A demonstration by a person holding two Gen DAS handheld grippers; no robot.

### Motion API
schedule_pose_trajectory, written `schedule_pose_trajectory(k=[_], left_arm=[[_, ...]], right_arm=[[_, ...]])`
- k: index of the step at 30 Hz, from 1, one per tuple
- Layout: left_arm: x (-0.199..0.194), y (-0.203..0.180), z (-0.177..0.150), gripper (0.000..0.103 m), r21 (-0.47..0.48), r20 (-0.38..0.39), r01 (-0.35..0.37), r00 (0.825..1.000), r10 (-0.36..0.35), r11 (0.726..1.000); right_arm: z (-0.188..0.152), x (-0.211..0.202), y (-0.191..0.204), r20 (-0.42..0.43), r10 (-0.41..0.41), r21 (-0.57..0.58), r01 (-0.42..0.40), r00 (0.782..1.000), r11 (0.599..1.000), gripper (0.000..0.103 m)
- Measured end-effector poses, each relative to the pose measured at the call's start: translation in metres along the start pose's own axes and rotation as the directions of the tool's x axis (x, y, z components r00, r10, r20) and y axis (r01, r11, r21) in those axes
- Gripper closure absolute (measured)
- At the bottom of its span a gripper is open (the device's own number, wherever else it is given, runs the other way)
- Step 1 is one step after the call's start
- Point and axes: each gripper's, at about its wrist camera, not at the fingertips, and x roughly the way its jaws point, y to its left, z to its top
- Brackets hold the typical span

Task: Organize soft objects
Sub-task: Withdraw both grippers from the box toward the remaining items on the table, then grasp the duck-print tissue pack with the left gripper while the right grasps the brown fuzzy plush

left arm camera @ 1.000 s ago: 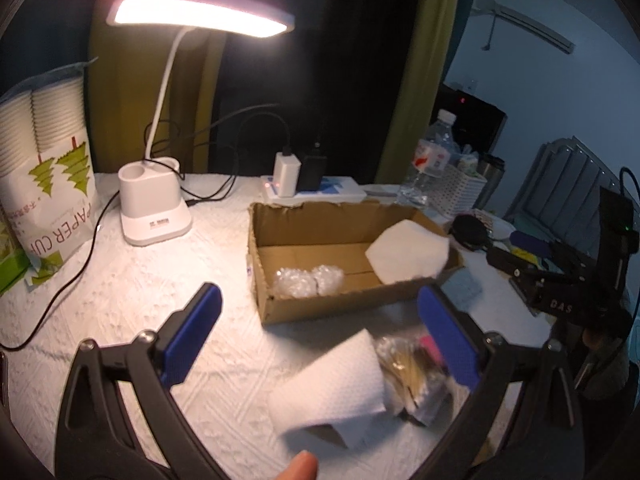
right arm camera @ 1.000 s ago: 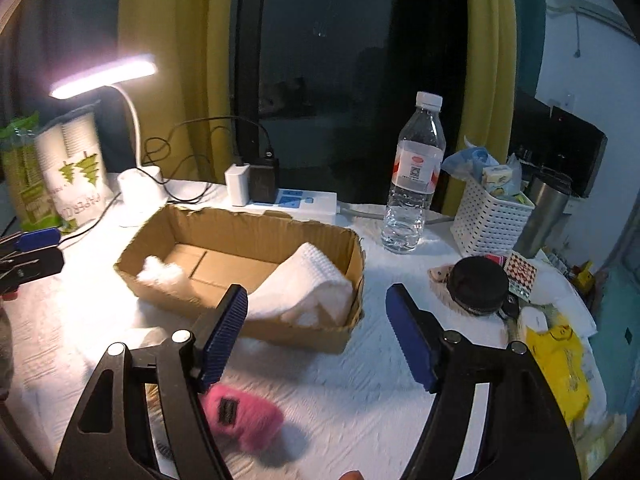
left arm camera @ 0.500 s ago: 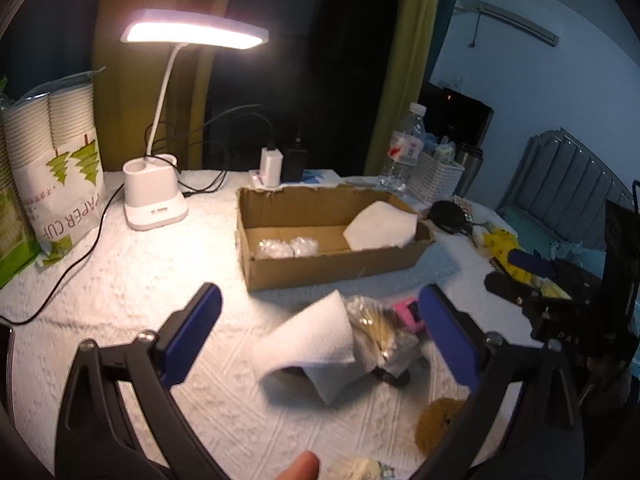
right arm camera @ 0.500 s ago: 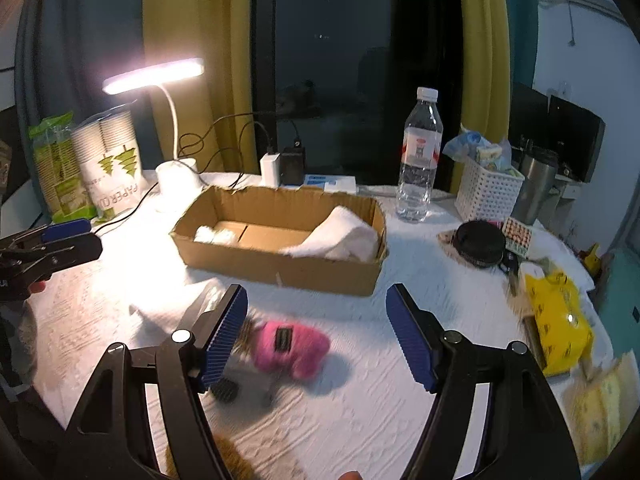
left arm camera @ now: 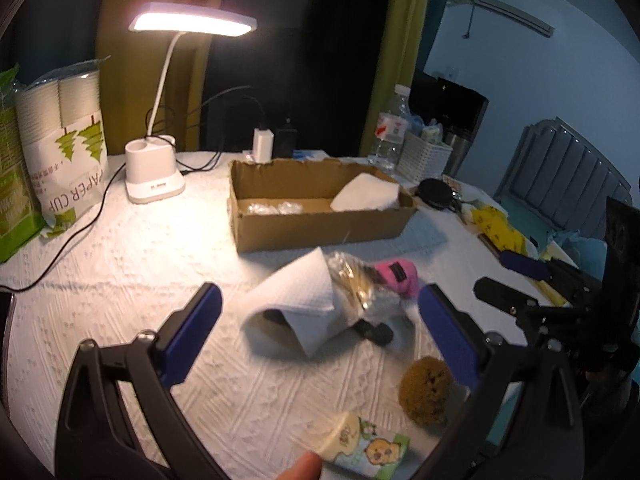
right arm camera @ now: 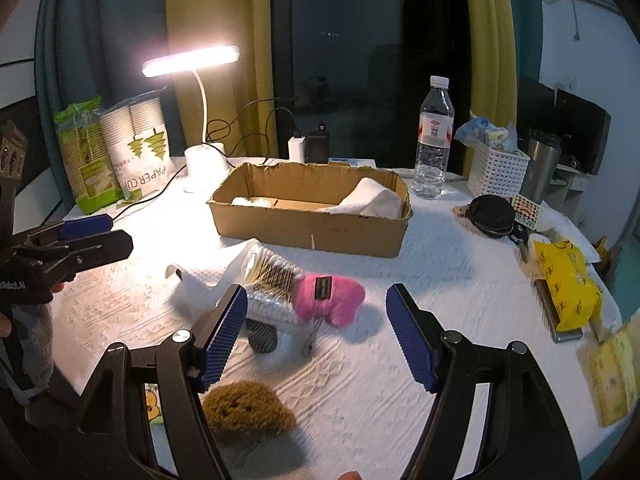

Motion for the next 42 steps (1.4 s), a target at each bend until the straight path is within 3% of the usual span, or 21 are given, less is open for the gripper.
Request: schedule_pose_trajectory(k=[12, 19, 25, 42], left_arm=[[0.007, -0.009, -0.038, 0.003, 0.008, -0.091, 0.009, 0.996, -0.008, 1.0], [0.021, -0.017, -0.069, 0.003, 0.017, -0.193, 0.03, 0.981, -0.026, 0.999], [0.023, -0.017, -0.082, 0.003, 0.016, -0.23, 0.044, 0.972, -0.04, 0.999], [0.032, -0.041, -0.104, 0.003, 0.233, -0.285, 0.028, 0.958, 0.041, 0.972]], right_arm=[[-0.03, 0.0, 0.015, -0.053, 0.039, 0.005, -0.038, 0.998, 0.999, 0.028], [-0.054, 0.008, 0.02, -0.108, 0.056, 0.015, -0.055, 0.993, 0.998, 0.028], [-0.066, 0.012, 0.024, -0.14, 0.082, 0.025, -0.079, 0.987, 0.997, 0.028], [-0.078, 0.03, 0.023, -0.189, 0.173, 0.053, -0.166, 0.967, 0.985, 0.028]])
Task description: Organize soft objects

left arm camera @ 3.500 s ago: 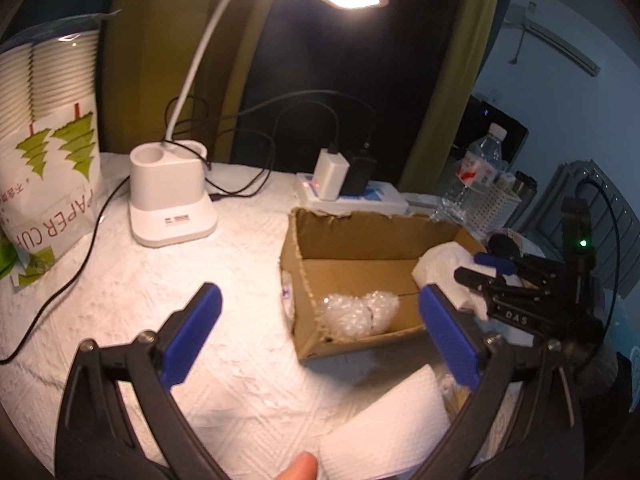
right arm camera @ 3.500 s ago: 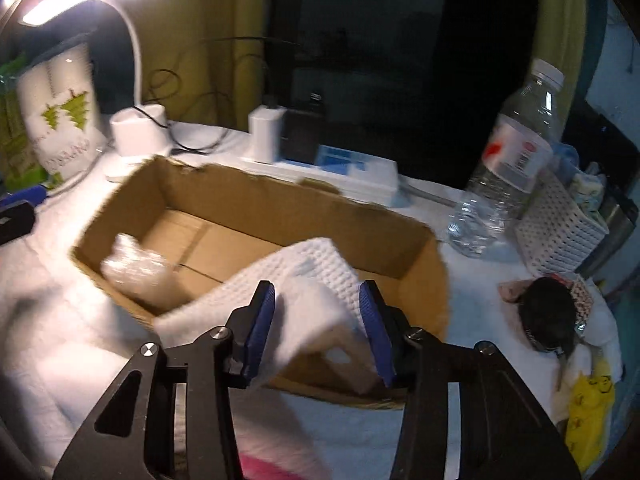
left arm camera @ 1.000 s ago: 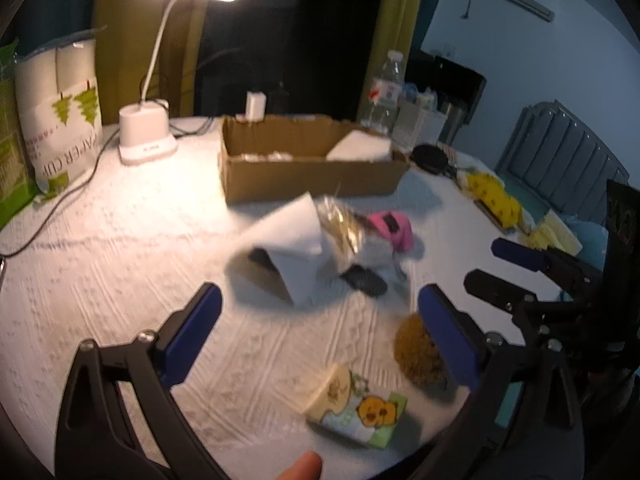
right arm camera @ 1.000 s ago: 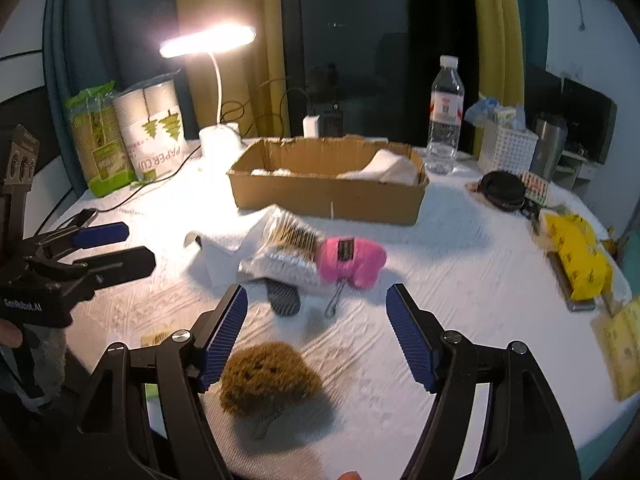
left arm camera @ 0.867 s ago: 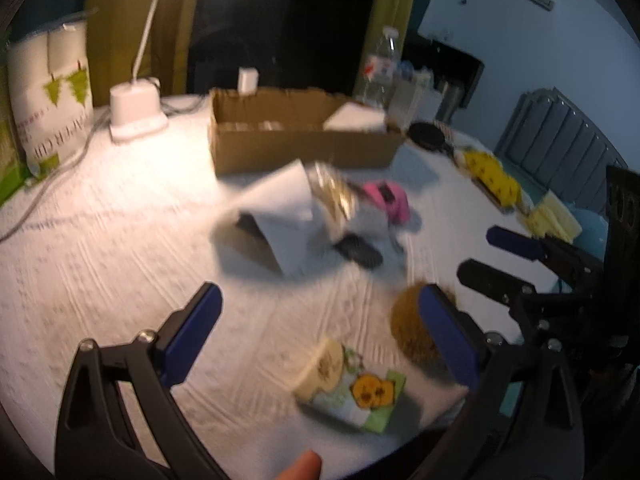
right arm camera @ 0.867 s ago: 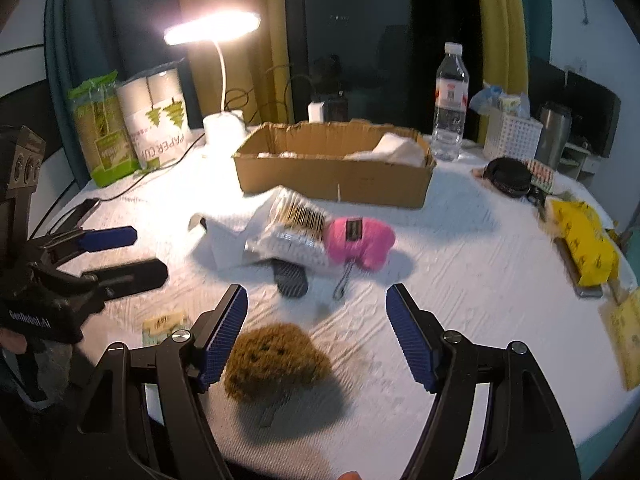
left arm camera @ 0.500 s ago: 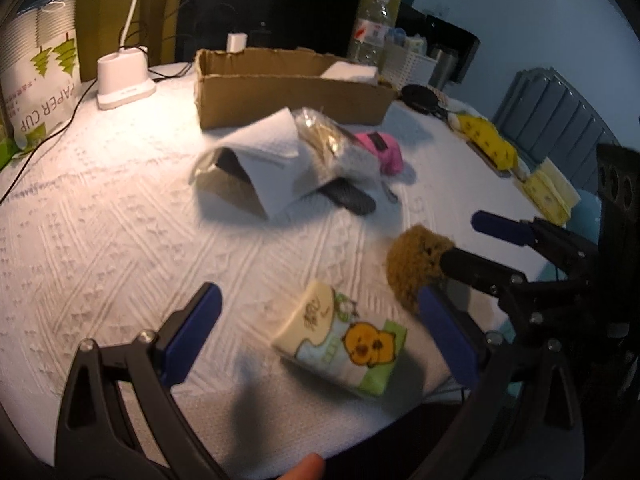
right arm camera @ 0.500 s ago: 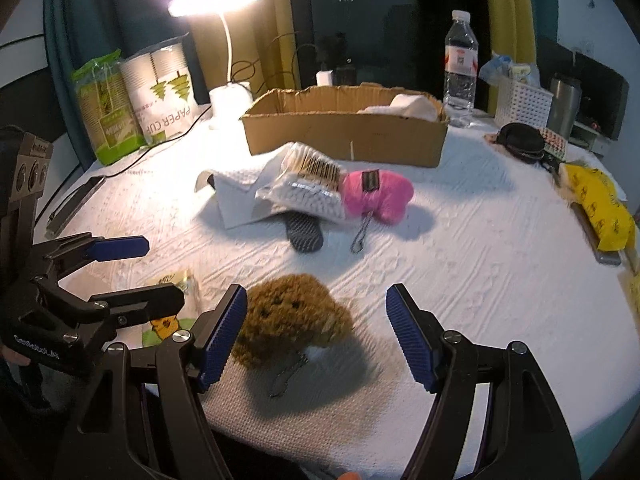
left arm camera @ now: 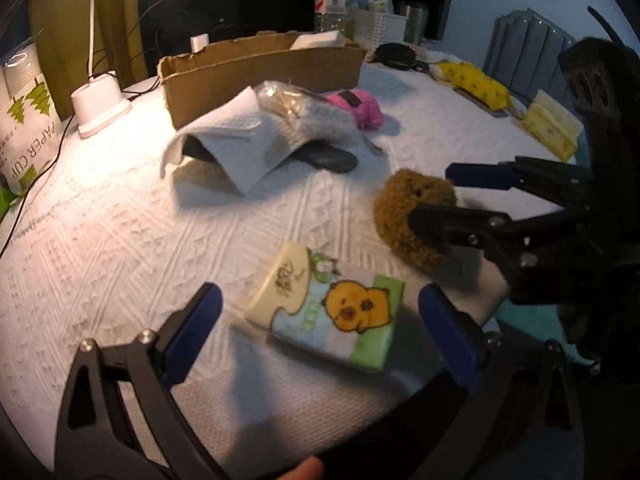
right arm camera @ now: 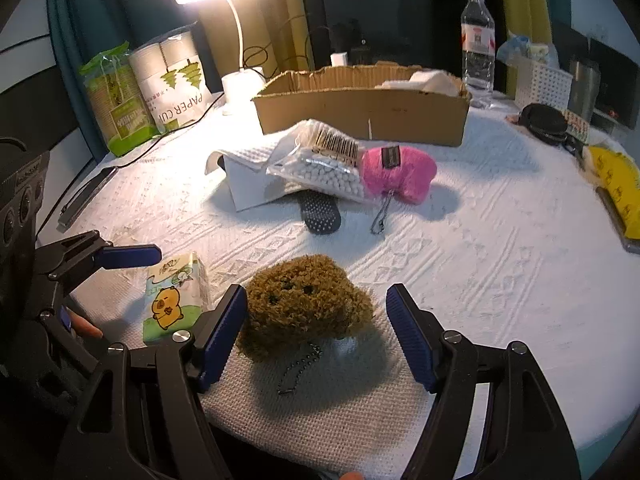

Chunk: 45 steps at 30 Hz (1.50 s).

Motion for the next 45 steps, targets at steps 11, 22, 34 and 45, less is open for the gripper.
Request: schedule_pose_trajectory(k=[11, 22, 34, 45], left_arm=[[0.003, 0.009, -0.001, 0.032, -0.024, 0.002, 0.013, 1.0, -0.013, 1.0], [-0.002, 0.017, 0.002, 0.037, -0.056, 0.028, 0.021, 0.999, -0.02, 0.998], [-0.015, 0.029, 0.014, 0.037, -0.095, 0.081, 0.016, 0.997, -0.008, 0.995], [-0.02, 0.036, 0.028, 0.036, -0.119, 0.114, 0.013, 0.994, 0.001, 0.993]], right_arm=[[-0.001, 0.015, 0.005, -0.033, 0.046, 0.011, -0.045, 0.998, 0.999, 0.028], [0.005, 0.014, 0.012, -0.025, 0.064, -0.024, -0.064, 0.998, 0.998, 0.052], [0.019, 0.005, 0.015, 0.011, 0.051, -0.057, -0.05, 0.999, 0.997, 0.054], [0.034, -0.003, 0.011, 0.044, 0.038, -0.066, -0.035, 0.998, 0.997, 0.054]])
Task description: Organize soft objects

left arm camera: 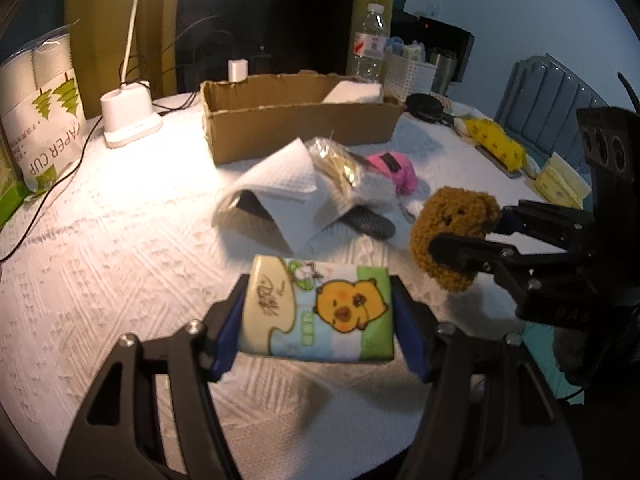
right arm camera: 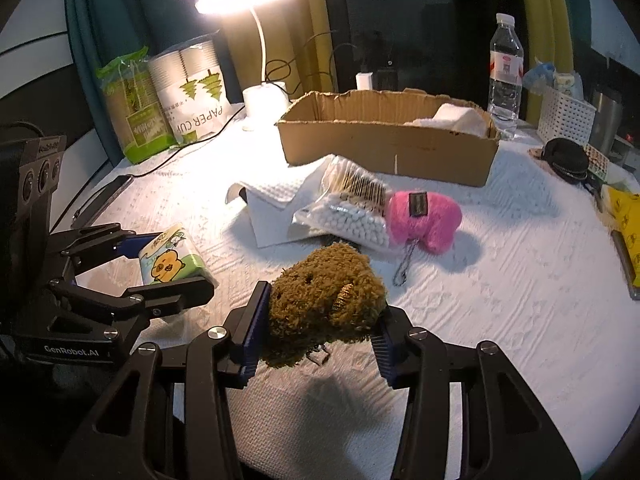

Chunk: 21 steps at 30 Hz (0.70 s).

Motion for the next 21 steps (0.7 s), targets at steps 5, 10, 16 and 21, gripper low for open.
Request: schedule_pose_trajectory(k=[5, 10, 16, 21], left_arm=[[-0.002, 0.003, 0.008, 0.036, -0.01, 0.015, -0.001, 1.0, 0.001, 1.0], [-0.002, 0.007, 0.019, 0.036, -0.037, 0.032, 0.013, 0.999, -0.012, 0.999], [0.003, 0.009, 0.035, 0.036, -0.045, 0.041, 0.011, 0.999, -0.009, 0.999], [0.007, 0.008, 0.048, 0.036, -0.046, 0.057, 0.01, 0.998, -0.008, 0.999]], right_arm=[[0.009, -0.003, -0.004, 0.018, -0.005, 0.0, 0.005, 1.0, 1.0, 0.054], [0.017, -0.004, -0.01, 0.038, -0.009, 0.003, 0.009, 0.999, 1.0, 0.054], [0.028, -0.003, -0.019, 0.061, -0.001, 0.015, 0.0, 0.998, 1.0, 0.054], [0.039, -0.002, -0.025, 0.073, 0.0, 0.001, 0.0, 0.997, 1.0, 0.054]])
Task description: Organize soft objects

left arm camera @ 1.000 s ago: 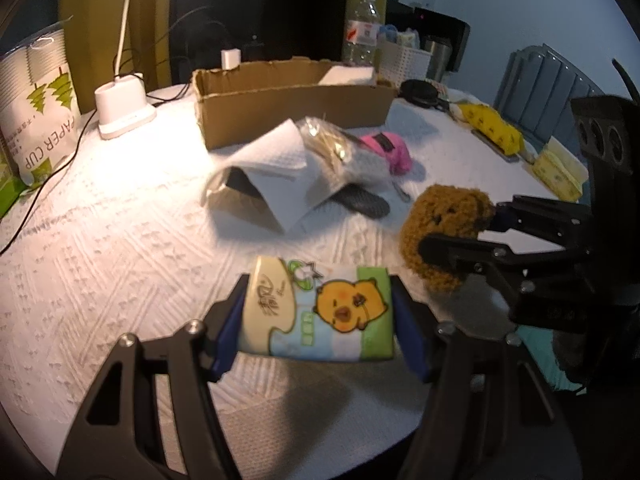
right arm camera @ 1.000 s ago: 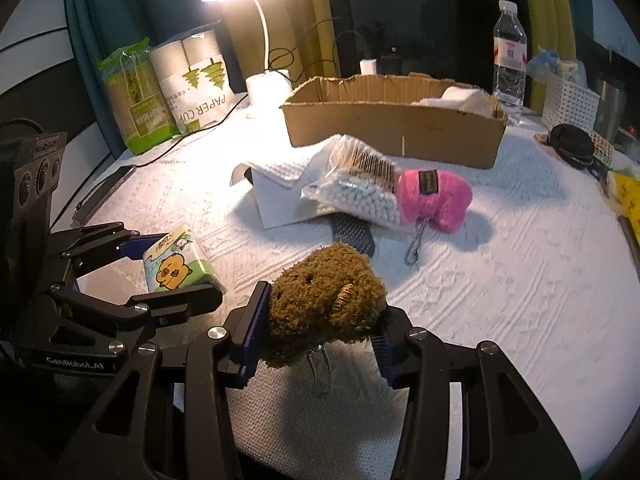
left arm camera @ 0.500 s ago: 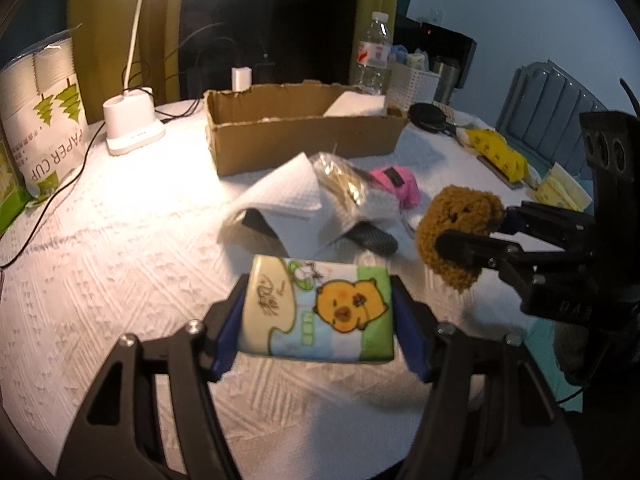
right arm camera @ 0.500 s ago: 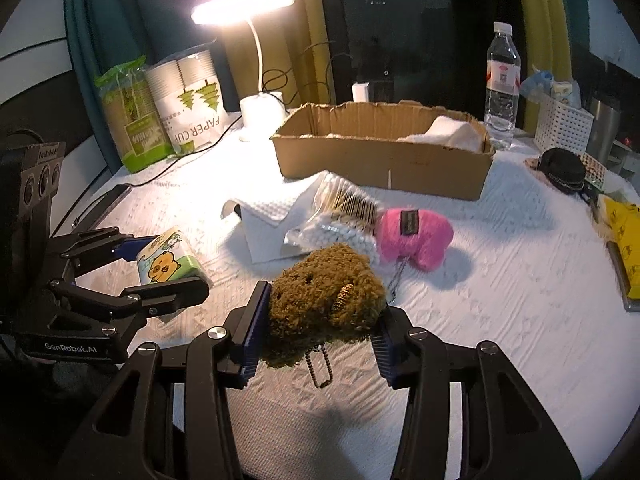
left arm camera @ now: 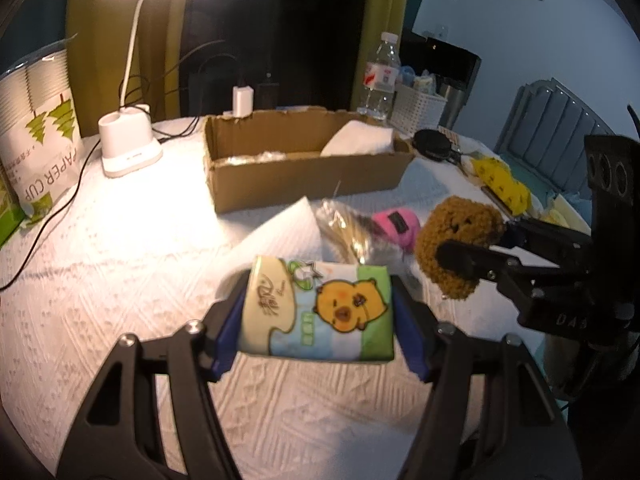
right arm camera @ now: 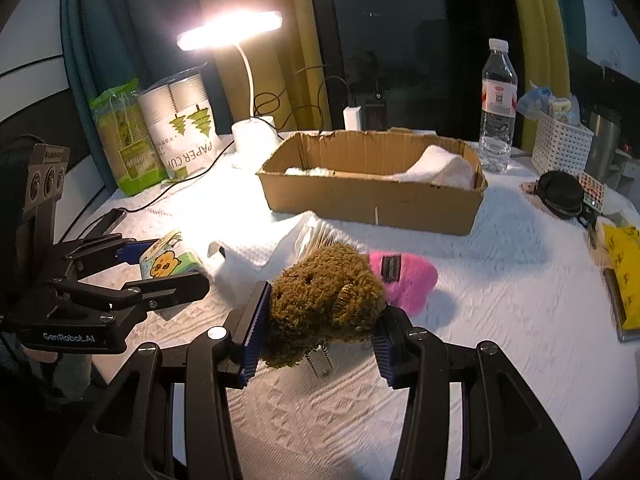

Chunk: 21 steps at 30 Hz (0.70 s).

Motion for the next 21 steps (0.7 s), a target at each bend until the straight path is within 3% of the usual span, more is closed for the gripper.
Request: schedule_pose_trajectory(k=[21], left_arm=[[0.013, 0.011, 0.053, 0.036, 0.003, 0.081, -0.071, 0.994, 0.071, 0.997]], right_arm=[[0.052, 0.016, -0.015, 0.064, 0.009, -0.017, -0.008, 0.998, 1.0, 0.054]])
